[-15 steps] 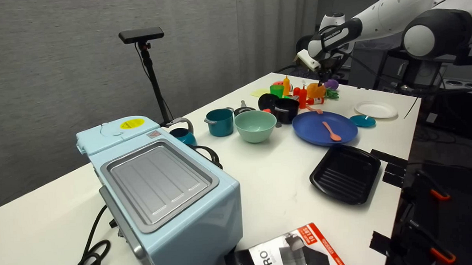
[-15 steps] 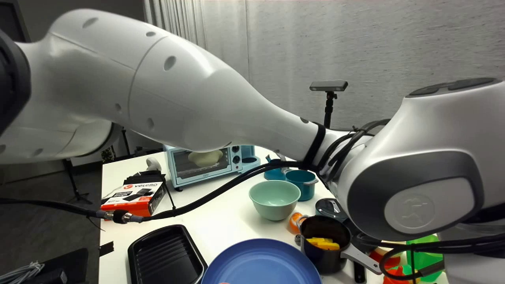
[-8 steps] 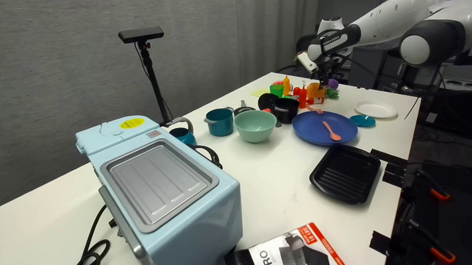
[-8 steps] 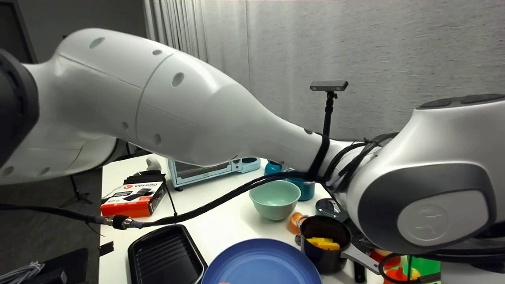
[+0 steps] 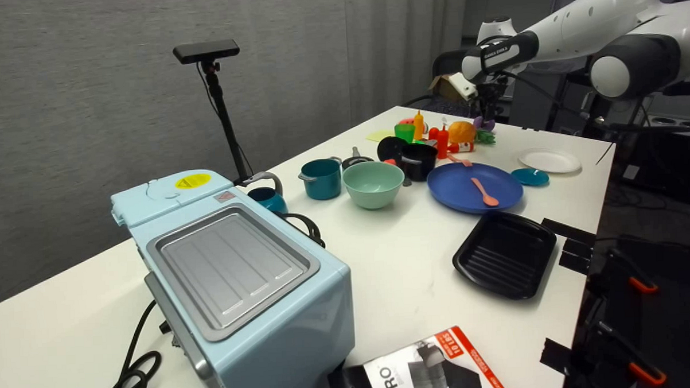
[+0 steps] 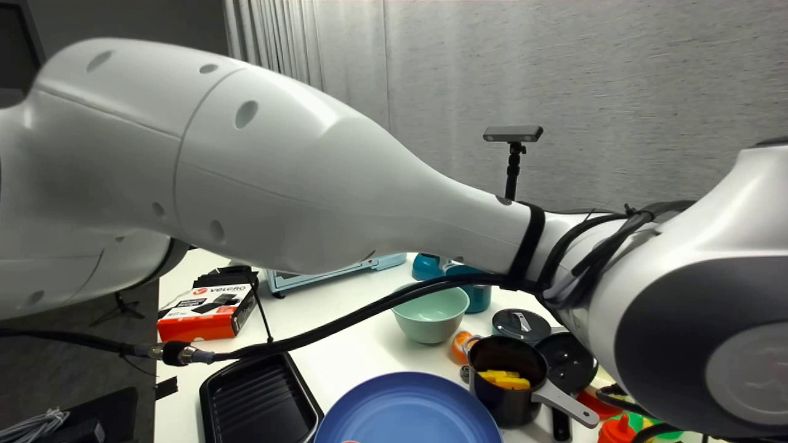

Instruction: Put the pineapple on the plate

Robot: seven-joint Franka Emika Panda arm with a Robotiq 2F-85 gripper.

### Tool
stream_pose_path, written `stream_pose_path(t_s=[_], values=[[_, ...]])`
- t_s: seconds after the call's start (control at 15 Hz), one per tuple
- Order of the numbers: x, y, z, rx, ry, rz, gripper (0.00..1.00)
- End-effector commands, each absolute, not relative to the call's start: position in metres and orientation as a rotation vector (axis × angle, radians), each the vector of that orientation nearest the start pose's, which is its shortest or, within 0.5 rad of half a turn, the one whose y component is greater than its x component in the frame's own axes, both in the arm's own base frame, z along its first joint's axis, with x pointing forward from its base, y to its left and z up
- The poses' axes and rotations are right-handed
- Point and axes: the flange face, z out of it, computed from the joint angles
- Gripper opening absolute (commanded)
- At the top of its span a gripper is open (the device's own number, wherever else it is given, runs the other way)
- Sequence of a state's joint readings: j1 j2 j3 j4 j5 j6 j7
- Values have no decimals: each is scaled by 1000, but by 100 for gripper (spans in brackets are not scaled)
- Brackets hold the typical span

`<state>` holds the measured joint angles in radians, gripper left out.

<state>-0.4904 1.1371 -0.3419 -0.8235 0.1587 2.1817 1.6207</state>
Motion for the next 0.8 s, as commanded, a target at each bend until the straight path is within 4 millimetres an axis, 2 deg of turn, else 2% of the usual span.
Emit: stream_pose_path(t_s=[0.0,0.47,0.73], values=[[654,-502,252,-1311,2820,-420,100],[680,-471,245,-1416,2695,-349,100],[679,-470,238,-1411,2725,-337,100]])
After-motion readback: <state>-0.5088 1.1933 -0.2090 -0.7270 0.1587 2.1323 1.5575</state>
